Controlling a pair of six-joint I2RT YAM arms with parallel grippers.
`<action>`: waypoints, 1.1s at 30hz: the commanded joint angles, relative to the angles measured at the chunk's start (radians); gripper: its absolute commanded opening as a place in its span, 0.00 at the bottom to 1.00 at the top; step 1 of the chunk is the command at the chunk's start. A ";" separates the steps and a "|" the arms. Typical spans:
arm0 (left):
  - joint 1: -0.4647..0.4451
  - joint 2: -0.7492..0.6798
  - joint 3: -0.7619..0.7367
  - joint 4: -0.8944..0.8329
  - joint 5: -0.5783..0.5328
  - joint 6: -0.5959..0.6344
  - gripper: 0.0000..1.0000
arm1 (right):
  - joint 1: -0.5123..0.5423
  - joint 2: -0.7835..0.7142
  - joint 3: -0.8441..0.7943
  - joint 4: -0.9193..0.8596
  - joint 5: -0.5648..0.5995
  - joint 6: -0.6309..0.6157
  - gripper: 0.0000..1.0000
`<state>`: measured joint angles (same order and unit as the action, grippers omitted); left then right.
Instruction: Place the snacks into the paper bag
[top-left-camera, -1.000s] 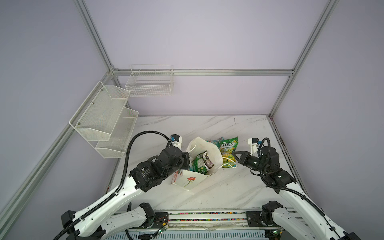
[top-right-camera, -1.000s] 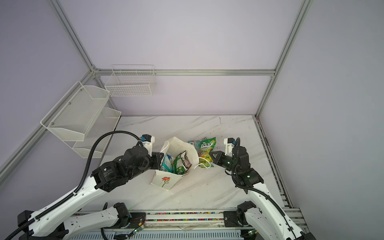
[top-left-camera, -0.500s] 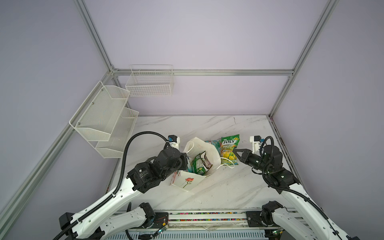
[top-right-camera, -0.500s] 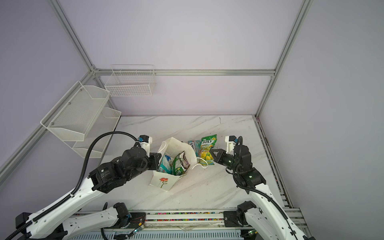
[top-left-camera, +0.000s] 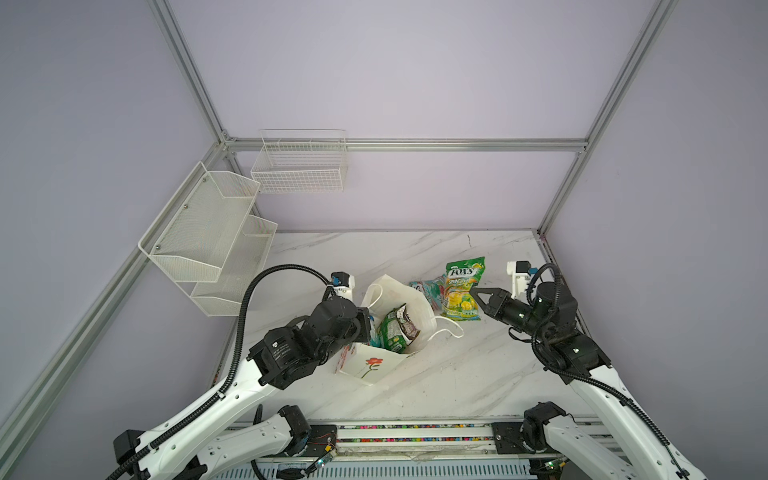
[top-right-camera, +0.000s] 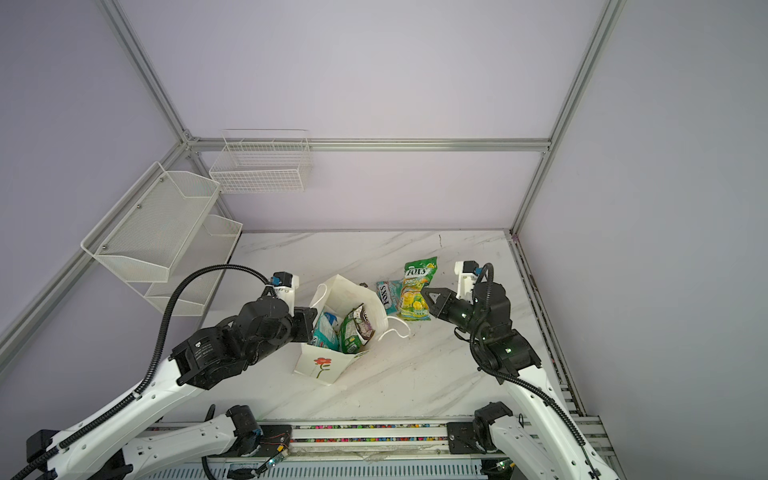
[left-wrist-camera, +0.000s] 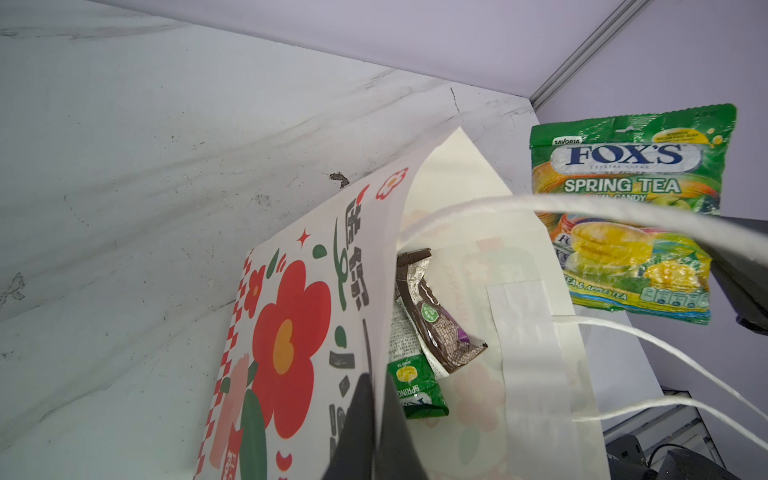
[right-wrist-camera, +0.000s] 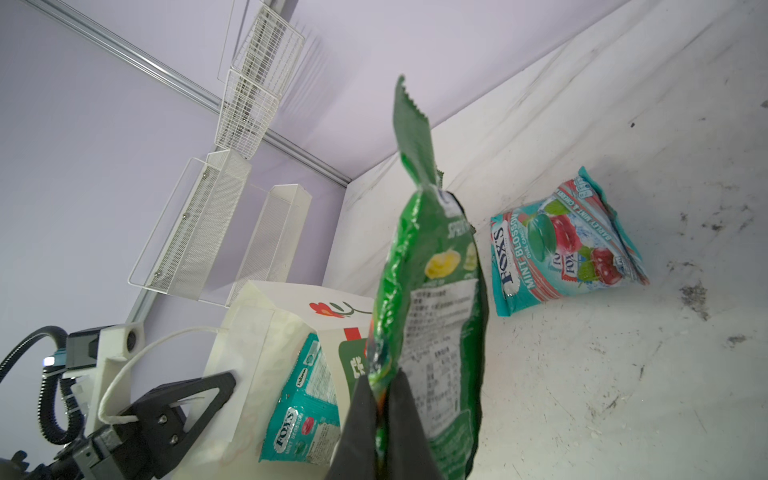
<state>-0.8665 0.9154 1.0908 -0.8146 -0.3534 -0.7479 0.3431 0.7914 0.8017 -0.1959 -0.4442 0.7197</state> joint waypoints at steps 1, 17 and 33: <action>-0.002 -0.037 0.110 0.073 -0.046 0.001 0.00 | 0.002 -0.002 0.081 0.007 0.010 -0.024 0.00; -0.001 -0.033 0.120 0.058 -0.058 0.007 0.00 | 0.003 0.022 0.267 0.000 -0.043 -0.036 0.00; -0.002 -0.020 0.121 0.066 -0.059 0.006 0.00 | 0.003 -0.006 0.261 0.115 -0.202 0.018 0.00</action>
<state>-0.8665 0.9081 1.0908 -0.8333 -0.3748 -0.7475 0.3431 0.8074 1.0386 -0.1802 -0.5987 0.7212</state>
